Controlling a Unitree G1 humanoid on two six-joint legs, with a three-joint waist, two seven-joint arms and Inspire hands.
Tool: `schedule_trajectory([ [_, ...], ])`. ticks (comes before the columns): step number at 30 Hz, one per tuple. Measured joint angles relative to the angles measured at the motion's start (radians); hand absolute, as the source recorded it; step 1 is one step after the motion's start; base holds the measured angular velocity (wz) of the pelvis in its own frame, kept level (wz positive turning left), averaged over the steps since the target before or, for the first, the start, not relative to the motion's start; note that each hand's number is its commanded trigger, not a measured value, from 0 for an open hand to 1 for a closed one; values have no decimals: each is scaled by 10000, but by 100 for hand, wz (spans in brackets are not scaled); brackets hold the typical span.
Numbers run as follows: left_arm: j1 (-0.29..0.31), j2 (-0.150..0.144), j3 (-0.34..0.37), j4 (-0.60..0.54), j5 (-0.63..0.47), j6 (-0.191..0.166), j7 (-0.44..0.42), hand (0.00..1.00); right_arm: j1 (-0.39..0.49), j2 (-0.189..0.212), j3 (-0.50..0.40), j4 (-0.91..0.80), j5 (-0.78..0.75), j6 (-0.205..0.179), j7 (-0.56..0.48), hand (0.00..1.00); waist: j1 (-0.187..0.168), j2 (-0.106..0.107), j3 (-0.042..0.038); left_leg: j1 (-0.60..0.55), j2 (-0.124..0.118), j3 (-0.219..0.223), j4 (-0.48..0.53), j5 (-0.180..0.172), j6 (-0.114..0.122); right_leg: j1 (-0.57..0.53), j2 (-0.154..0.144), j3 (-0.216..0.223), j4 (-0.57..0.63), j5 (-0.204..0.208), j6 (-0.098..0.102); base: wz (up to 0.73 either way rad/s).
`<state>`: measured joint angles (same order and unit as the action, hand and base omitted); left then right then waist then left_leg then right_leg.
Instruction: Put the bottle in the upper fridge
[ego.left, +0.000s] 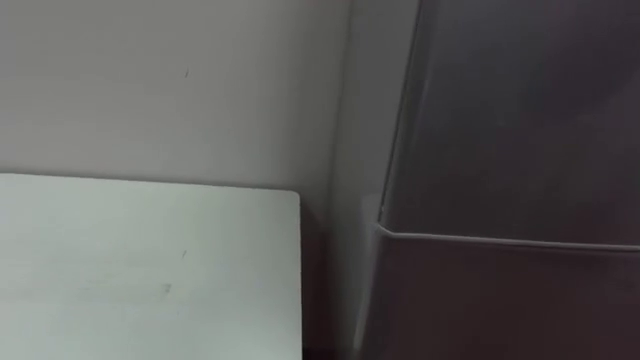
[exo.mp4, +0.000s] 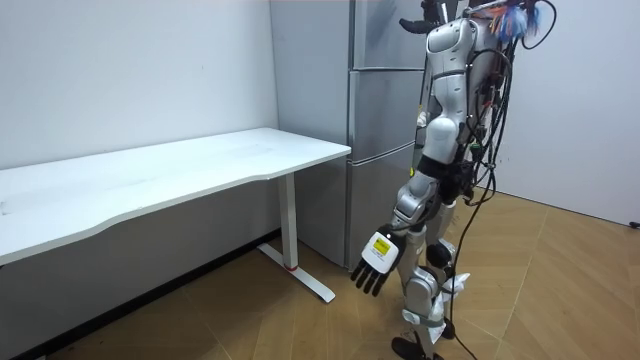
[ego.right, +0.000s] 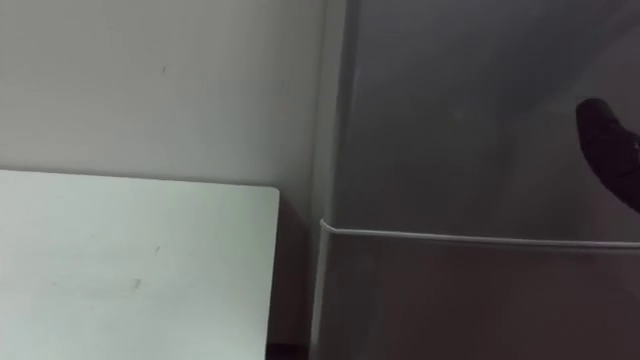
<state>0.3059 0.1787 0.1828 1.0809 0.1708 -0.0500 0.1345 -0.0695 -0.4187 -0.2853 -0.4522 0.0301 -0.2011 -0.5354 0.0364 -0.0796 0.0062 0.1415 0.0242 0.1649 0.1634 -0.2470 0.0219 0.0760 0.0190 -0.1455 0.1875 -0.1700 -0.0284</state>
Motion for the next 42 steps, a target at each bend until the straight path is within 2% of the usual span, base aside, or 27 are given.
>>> schedule_trajectory([
  [2,-26,16,4,-9,10,16,1,0,-210,0,91,409,319,12,176,0,9,-82,46,-3,-5,-79,49,0,1,65,-11,-73,-26,-1,1,13],
  [4,-42,11,8,-26,320,105,-32,0,-361,0,194,1002,581,116,443,0,69,-156,30,-5,-4,-134,67,-2,1,101,-11,-112,-53,-1,0,7],
  [9,-47,13,9,-121,658,310,-160,0,-661,0,279,1450,428,148,662,0,226,-81,3,-67,-1,-156,123,-2,2,72,-30,-199,-60,5,-8,1],
  [12,-65,12,-24,-226,658,402,-331,0,-989,1,457,2206,70,-11,655,0,259,-66,5,-74,-2,-165,199,-2,1,99,-31,-228,-28,15,-24,0],
  [17,-117,21,-117,-378,674,756,-425,0,-1563,-1,708,3401,-567,-176,724,0,244,-63,8,-25,18,-168,276,-2,2,209,-35,-216,-17,90,-54,0],
  [22,-256,50,-214,-449,860,969,-597,0,-2146,-98,874,4761,-1399,-180,814,0,305,-82,13,53,-37,-227,370,43,74,243,-200,-283,-8,118,-5,1],
  [26,-259,84,-207,-457,871,1164,-682,0,-2340,-202,863,5322,-1685,-169,805,0,323,-119,-16,-107,-65,-299,524,70,117,178,-248,-360,0,180,68,6],
  [29,-208,97,-206,-623,873,1374,-858,0,-2437,-283,868,5823,-1752,-167,817,0,379,-172,-56,-99,-76,-331,608,84,146,243,-275,-408,0,255,34,5],
  [31,-165,98,-212,-840,875,1442,-1037,0,-2447,-393,862,6145,-1762,-115,918,0,435,-228,-89,-90,-101,-387,664,97,168,301,-311,-472,15,272,54,8],
  [34,-166,101,-215,-955,866,1564,-1170,0,-2550,-589,861,6474,-1762,1,1111,0,470,-229,-87,-104,-138,-437,740,112,199,345,-351,-508,17,297,127,5],
  [42,-128,134,-315,-1098,864,1597,-1272,0,-2689,-654,852,6887,-1702,262,1349,0,484,-230,-86,-108,-232,-469,768,172,268,355,-440,-514,17,380,274,1],
])
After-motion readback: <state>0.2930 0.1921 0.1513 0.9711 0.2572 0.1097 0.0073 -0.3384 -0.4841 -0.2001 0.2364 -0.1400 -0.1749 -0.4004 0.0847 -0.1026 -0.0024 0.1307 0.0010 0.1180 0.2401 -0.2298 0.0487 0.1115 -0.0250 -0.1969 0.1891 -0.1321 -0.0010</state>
